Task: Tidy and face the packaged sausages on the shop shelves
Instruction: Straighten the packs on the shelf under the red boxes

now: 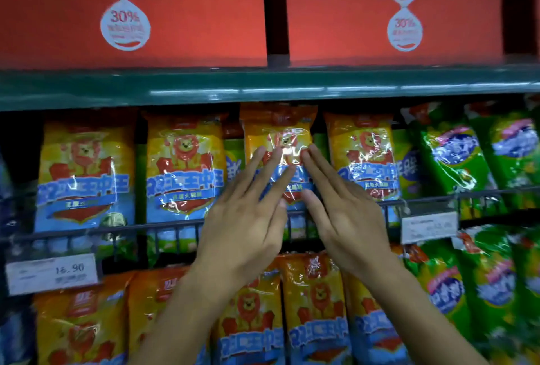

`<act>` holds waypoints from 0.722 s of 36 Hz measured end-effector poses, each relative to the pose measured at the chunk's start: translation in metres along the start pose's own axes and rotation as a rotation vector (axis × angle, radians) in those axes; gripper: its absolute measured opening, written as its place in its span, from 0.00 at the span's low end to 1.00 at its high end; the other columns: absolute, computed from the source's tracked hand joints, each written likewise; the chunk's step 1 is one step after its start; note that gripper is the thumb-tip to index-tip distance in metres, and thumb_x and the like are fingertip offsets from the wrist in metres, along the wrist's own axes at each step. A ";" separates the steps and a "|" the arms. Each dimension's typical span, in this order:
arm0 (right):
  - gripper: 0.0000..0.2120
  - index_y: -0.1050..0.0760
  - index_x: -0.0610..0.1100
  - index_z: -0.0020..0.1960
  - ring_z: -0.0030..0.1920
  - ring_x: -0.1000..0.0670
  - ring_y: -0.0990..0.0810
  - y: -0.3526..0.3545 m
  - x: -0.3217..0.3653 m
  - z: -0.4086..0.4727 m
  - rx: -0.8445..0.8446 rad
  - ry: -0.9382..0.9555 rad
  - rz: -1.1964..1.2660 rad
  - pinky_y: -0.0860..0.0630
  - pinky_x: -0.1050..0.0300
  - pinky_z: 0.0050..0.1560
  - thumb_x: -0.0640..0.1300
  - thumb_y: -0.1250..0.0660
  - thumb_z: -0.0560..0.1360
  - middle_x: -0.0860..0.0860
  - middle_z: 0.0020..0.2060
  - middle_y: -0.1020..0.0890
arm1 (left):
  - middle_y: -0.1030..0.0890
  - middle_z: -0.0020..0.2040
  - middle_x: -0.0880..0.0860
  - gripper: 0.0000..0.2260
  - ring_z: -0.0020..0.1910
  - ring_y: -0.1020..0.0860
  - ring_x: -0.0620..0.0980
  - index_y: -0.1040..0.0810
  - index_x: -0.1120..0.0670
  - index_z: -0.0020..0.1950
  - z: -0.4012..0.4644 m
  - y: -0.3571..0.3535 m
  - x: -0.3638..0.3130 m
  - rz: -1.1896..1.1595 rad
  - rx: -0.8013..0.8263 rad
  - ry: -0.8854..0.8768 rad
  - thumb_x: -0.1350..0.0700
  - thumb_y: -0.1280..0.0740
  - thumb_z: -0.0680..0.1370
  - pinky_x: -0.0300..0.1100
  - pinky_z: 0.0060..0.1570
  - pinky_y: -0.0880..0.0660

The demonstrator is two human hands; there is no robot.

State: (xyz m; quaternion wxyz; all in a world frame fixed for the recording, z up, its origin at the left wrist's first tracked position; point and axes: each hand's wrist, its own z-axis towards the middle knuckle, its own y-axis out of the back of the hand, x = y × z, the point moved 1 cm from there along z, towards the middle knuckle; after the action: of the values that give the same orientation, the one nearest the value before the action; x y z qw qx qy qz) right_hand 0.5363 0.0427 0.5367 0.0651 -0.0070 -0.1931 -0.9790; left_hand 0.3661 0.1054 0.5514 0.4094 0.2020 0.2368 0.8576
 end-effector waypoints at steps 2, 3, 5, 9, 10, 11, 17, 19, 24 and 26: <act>0.28 0.47 0.56 0.83 0.75 0.59 0.33 0.002 0.002 0.000 0.008 -0.005 -0.001 0.32 0.59 0.69 0.62 0.54 0.85 0.63 0.82 0.48 | 0.55 0.84 0.40 0.26 0.82 0.63 0.41 0.47 0.42 0.84 0.000 0.001 -0.001 -0.018 -0.005 -0.001 0.45 0.56 0.84 0.50 0.81 0.50; 0.28 0.47 0.56 0.83 0.76 0.60 0.35 0.002 0.002 0.000 0.021 -0.010 0.000 0.33 0.59 0.70 0.62 0.54 0.85 0.64 0.82 0.49 | 0.55 0.84 0.40 0.26 0.82 0.63 0.41 0.48 0.42 0.84 0.000 0.001 -0.001 -0.018 0.002 -0.004 0.45 0.56 0.84 0.50 0.81 0.52; 0.28 0.50 0.56 0.83 0.78 0.61 0.40 0.003 0.003 0.000 0.059 -0.023 0.006 0.35 0.59 0.74 0.61 0.53 0.86 0.64 0.82 0.51 | 0.56 0.84 0.41 0.26 0.82 0.63 0.42 0.50 0.43 0.84 0.000 0.002 0.000 -0.019 0.017 -0.007 0.44 0.57 0.84 0.51 0.81 0.53; 0.28 0.52 0.57 0.83 0.80 0.61 0.45 0.012 0.003 0.002 0.154 -0.024 0.047 0.37 0.52 0.77 0.61 0.50 0.86 0.65 0.82 0.54 | 0.57 0.84 0.45 0.27 0.82 0.64 0.45 0.52 0.44 0.84 0.000 0.000 0.003 -0.002 0.037 -0.030 0.43 0.57 0.84 0.54 0.82 0.53; 0.28 0.50 0.58 0.83 0.80 0.61 0.46 0.017 0.002 0.001 0.192 -0.033 0.098 0.38 0.52 0.78 0.60 0.49 0.86 0.66 0.81 0.53 | 0.57 0.85 0.45 0.27 0.82 0.64 0.46 0.52 0.44 0.84 0.000 -0.001 0.004 0.009 0.049 -0.041 0.43 0.58 0.84 0.55 0.82 0.52; 0.27 0.48 0.57 0.83 0.80 0.62 0.47 0.022 0.000 -0.001 0.223 -0.045 0.174 0.39 0.53 0.78 0.59 0.47 0.86 0.66 0.81 0.50 | 0.58 0.85 0.46 0.27 0.82 0.64 0.47 0.52 0.45 0.84 0.000 0.000 0.005 0.019 0.060 -0.048 0.42 0.58 0.84 0.56 0.82 0.52; 0.23 0.33 0.51 0.78 0.77 0.58 0.36 0.062 -0.042 -0.006 0.029 -0.149 0.310 0.36 0.50 0.77 0.50 0.37 0.84 0.57 0.76 0.31 | 0.51 0.84 0.43 0.28 0.83 0.60 0.45 0.45 0.42 0.83 0.000 0.003 0.001 -0.050 0.007 -0.025 0.36 0.57 0.84 0.55 0.82 0.52; 0.22 0.31 0.48 0.76 0.71 0.55 0.28 0.074 -0.064 -0.003 -0.088 -0.249 0.293 0.30 0.48 0.73 0.48 0.34 0.83 0.54 0.71 0.25 | 0.37 0.81 0.45 0.25 0.82 0.47 0.46 0.34 0.46 0.80 0.003 0.005 -0.007 -0.163 -0.115 0.041 0.39 0.48 0.84 0.55 0.80 0.45; 0.23 0.28 0.46 0.73 0.59 0.47 0.19 0.085 -0.109 0.012 0.002 -0.364 0.170 0.23 0.47 0.60 0.55 0.34 0.82 0.50 0.61 0.19 | 0.30 0.73 0.43 0.19 0.73 0.38 0.35 0.28 0.48 0.76 0.027 -0.001 -0.042 -0.428 -0.179 0.096 0.52 0.36 0.85 0.31 0.74 0.44; 0.26 0.27 0.46 0.70 0.52 0.45 0.17 0.087 -0.121 0.020 0.096 -0.383 0.111 0.21 0.47 0.54 0.62 0.37 0.81 0.47 0.54 0.15 | 0.29 0.73 0.44 0.21 0.71 0.38 0.35 0.30 0.48 0.77 0.044 -0.004 -0.055 -0.419 -0.155 0.117 0.55 0.34 0.84 0.25 0.70 0.47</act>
State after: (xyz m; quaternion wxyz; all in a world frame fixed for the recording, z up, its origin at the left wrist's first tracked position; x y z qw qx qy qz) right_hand 0.6669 -0.0140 0.5836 0.0812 -0.2007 -0.2477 -0.9443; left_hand 0.4245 0.0738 0.5766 0.5786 0.0662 0.2302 0.7796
